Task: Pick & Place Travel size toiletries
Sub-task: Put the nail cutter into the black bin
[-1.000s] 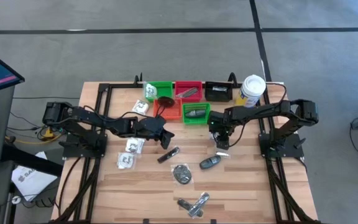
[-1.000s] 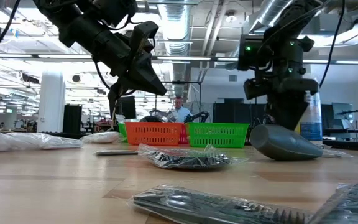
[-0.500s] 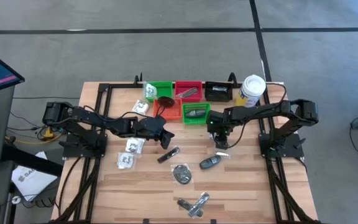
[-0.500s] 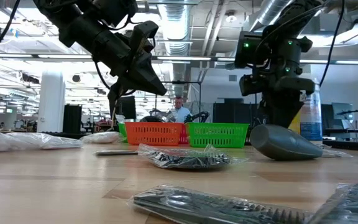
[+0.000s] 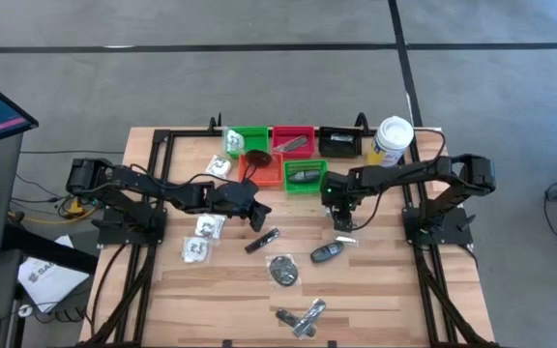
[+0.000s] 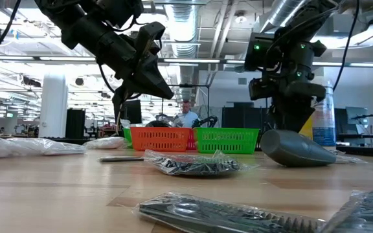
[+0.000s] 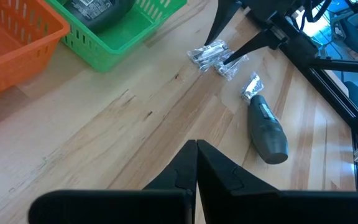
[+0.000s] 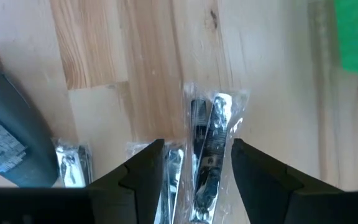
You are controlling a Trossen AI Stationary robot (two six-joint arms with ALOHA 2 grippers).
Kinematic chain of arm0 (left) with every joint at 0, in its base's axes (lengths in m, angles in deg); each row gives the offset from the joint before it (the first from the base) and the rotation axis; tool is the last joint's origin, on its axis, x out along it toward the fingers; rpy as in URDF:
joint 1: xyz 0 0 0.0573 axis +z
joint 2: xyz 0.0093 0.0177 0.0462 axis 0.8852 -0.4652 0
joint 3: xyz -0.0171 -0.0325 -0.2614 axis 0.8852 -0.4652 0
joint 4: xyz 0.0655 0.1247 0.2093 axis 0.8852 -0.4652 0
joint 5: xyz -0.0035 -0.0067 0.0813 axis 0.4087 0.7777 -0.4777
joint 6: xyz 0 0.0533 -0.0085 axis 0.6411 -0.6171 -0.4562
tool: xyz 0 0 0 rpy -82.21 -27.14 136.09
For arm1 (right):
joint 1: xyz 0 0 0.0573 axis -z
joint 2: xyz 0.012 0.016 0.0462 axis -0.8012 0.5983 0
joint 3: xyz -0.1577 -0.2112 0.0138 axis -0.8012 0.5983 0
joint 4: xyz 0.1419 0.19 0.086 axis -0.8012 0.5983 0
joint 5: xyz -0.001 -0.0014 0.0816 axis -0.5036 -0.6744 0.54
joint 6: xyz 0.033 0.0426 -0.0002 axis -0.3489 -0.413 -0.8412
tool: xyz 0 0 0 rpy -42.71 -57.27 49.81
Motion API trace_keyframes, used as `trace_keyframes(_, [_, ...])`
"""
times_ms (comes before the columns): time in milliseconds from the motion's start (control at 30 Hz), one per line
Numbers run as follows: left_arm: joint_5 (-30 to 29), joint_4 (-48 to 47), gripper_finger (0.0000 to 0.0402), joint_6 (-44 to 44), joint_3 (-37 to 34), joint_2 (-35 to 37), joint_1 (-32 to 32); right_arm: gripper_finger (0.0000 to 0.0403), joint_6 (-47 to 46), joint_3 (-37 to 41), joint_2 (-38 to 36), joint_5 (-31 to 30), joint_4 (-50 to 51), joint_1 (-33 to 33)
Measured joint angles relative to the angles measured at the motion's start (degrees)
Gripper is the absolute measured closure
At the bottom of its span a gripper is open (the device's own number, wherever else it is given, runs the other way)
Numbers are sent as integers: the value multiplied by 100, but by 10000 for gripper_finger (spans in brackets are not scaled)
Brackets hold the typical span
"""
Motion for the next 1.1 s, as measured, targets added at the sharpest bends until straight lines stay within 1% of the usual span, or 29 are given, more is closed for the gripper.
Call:
trace_keyframes(200, [0,3,402,0,0,-1,0,222,-58,206,0,2,-22,0])
trace_keyframes(367, [2,5,402,0,0,-1,0,221,-58,218,0,2,-69,0])
trace_keyframes(600, [2,5,402,-13,0,-1,0,236,-60,218,0,-126,-262,0])
trace_keyframes(900, [4,10,402,-9,-1,0,2,257,-60,218,0,-145,-303,0])
trace_keyframes(1100, [7,12,402,-7,0,-1,2,261,-57,218,0,-159,-190,-53])
